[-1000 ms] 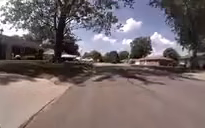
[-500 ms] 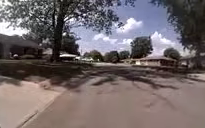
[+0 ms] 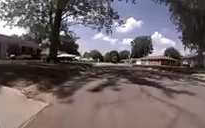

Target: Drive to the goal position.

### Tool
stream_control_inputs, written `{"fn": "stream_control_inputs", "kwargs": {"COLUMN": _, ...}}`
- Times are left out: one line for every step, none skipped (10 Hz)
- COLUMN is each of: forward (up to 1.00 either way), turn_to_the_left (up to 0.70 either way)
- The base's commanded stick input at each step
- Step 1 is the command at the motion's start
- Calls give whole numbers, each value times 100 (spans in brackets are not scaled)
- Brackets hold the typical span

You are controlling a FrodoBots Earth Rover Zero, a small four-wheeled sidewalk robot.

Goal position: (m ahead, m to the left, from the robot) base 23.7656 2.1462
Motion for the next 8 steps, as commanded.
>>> {"fn": "stream_control_inputs", "kwargs": {"forward": 92, "turn_to_the_left": 0}}
{"fn": "stream_control_inputs", "kwargs": {"forward": 96, "turn_to_the_left": 0}}
{"fn": "stream_control_inputs", "kwargs": {"forward": 99, "turn_to_the_left": 0}}
{"fn": "stream_control_inputs", "kwargs": {"forward": 100, "turn_to_the_left": 0}}
{"fn": "stream_control_inputs", "kwargs": {"forward": 100, "turn_to_the_left": 0}}
{"fn": "stream_control_inputs", "kwargs": {"forward": 100, "turn_to_the_left": 0}}
{"fn": "stream_control_inputs", "kwargs": {"forward": 100, "turn_to_the_left": -1}}
{"fn": "stream_control_inputs", "kwargs": {"forward": 100, "turn_to_the_left": -20}}
